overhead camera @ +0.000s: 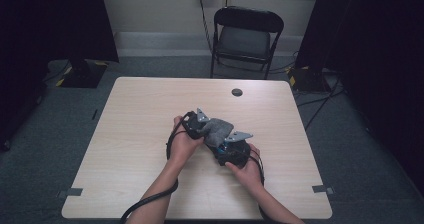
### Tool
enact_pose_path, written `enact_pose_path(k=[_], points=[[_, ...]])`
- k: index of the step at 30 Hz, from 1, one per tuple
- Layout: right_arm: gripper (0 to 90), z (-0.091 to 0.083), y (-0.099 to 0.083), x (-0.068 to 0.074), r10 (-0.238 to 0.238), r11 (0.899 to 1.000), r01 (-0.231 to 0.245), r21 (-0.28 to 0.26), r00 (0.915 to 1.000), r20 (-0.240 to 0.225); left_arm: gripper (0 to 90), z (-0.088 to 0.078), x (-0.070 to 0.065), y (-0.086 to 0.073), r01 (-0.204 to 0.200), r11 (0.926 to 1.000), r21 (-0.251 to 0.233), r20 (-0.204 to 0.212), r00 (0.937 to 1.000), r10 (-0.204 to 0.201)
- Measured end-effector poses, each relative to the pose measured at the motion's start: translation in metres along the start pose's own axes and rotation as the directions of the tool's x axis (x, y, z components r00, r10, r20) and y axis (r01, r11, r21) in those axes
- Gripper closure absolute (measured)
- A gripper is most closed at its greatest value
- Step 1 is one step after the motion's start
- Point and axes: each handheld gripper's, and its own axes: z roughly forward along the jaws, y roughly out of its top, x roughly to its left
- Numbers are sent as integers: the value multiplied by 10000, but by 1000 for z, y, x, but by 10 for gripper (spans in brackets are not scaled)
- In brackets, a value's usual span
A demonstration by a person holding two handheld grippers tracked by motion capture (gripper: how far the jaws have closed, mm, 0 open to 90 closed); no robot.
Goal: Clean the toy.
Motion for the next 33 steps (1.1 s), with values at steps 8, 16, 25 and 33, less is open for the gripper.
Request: enact_pose_path(k=[8,16,25,33], points=[[240,0,0,0,9,10000,-9,2,10000,-2,716,4,11,-2,372,9993,88,-217,9991,-370],[240,0,0,0,-2,10000,2,3,10000,-3,716,9,20,-2,628,9978,206,-366,9974,-621],[240,0,0,0,-11,10000,11,5,10000,-5,719,11,28,-6,1030,9946,110,-426,9938,-1024],[240,0,0,0,1,10000,-1,1,10000,-8,720,13,35,-10,1124,9936,104,-742,9910,-1113]])
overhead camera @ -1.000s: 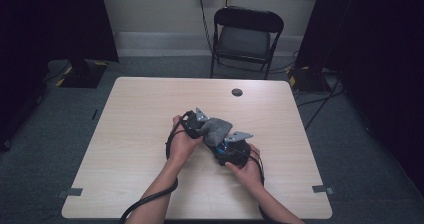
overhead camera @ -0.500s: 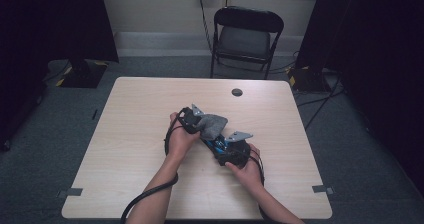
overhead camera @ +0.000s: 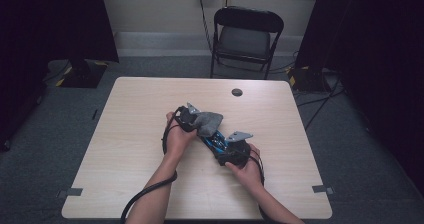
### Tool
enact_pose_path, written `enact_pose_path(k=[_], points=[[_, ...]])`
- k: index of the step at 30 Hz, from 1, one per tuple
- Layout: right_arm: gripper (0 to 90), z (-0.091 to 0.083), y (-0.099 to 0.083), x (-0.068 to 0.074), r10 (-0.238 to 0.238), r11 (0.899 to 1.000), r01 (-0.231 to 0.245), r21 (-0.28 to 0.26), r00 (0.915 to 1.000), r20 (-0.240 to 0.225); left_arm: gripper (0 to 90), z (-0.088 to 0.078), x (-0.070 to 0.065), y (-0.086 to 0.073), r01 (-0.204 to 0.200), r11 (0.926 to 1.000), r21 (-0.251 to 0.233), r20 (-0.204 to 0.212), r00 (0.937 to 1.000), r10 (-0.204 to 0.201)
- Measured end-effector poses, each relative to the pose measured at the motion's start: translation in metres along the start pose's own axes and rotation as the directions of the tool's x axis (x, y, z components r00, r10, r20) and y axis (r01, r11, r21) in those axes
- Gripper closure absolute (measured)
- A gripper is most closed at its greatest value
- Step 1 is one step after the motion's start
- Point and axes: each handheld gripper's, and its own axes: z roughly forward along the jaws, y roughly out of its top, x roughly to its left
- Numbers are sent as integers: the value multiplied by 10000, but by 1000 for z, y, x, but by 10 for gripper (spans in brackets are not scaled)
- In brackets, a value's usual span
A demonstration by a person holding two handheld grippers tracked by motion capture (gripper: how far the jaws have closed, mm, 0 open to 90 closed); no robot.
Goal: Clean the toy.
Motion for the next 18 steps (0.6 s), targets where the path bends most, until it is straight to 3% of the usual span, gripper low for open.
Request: enact_pose_path(k=[18], points=[[240,0,0,0,6,10000,-6,-5,10000,-5,719,0,19,-14,377,9990,232,-514,9980,-364]])
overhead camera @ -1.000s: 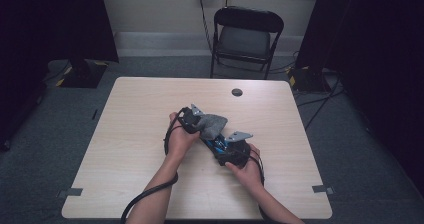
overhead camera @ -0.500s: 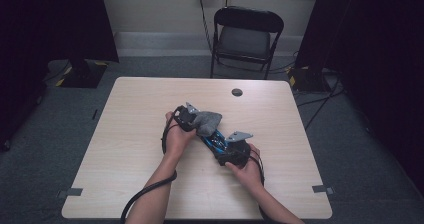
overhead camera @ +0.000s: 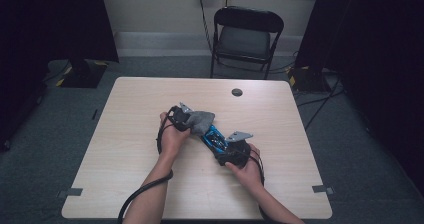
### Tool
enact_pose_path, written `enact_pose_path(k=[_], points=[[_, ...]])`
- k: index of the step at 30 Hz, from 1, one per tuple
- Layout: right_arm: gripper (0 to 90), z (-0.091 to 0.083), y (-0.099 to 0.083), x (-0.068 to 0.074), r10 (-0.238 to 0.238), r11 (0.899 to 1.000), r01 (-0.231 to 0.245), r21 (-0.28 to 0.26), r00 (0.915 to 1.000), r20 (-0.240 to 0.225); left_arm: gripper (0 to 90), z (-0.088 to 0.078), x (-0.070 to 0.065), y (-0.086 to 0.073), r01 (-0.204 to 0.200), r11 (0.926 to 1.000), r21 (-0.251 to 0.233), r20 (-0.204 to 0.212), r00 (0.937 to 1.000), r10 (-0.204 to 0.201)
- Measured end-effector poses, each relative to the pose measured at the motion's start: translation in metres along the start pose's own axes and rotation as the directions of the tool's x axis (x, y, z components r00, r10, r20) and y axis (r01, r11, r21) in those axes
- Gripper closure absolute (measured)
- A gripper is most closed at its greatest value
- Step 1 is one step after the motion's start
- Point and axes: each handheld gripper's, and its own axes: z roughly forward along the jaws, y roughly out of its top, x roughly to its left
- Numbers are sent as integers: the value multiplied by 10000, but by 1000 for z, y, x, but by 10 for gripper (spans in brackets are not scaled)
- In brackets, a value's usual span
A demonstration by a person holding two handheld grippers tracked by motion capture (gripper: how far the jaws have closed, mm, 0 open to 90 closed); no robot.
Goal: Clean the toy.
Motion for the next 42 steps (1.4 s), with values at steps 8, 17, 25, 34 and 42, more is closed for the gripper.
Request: enact_pose_path(k=[8,17,25,34,42], points=[[240,0,0,0,1,10000,-1,-2,10000,0,719,-6,8,-7,86,9999,133,-144,9999,-84],[240,0,0,0,0,10000,0,-3,10000,0,719,-20,19,-14,321,9995,-11,-240,9992,-321],[240,0,0,0,1,10000,-1,-3,10000,0,718,-36,23,-15,437,9979,-480,-168,9989,-445],[240,0,0,0,-1,10000,1,-2,10000,2,717,-54,17,-14,289,9946,-998,112,9995,-279],[240,0,0,0,4,10000,-4,-4,10000,4,717,-64,5,-14,147,9916,-1286,452,9989,-90]])
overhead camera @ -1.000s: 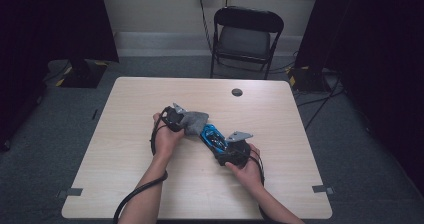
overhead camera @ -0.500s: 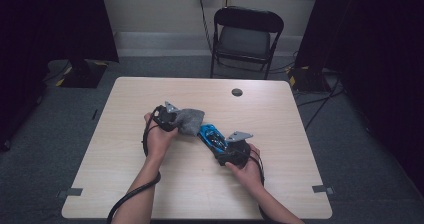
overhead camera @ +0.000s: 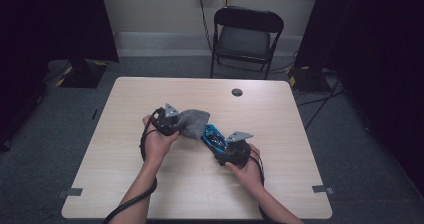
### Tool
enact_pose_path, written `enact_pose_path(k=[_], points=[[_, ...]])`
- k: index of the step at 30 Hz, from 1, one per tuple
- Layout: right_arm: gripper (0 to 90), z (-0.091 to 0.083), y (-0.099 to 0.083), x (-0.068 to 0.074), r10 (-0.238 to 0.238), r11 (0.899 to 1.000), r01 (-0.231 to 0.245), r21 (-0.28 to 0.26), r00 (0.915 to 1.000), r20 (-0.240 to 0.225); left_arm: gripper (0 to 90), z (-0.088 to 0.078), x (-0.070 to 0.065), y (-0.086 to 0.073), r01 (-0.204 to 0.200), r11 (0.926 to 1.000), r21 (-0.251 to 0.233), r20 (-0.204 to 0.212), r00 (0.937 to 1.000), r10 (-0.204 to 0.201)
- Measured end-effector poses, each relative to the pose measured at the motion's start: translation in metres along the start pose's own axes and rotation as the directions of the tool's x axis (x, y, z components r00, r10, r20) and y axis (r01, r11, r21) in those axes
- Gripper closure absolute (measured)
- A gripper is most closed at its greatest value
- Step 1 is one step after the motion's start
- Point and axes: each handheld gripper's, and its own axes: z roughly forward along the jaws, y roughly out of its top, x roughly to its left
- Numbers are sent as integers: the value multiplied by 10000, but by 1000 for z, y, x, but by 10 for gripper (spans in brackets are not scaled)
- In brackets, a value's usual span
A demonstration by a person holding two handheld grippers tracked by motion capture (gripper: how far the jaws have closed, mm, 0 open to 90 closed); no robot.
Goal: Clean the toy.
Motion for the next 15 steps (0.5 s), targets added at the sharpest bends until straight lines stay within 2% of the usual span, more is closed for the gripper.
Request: enact_pose_path(k=[8,11,15], points=[[240,0,0,0,-7,10000,7,2,10000,-2,716,-1,-18,0,-336,9994,3,398,9986,336],[240,0,0,0,-6,10000,6,4,10000,-1,716,1,-25,1,-405,9992,14,631,9972,403],[240,0,0,0,-8,10000,8,3,10000,0,716,3,-38,6,-706,9975,-42,885,9936,707]])
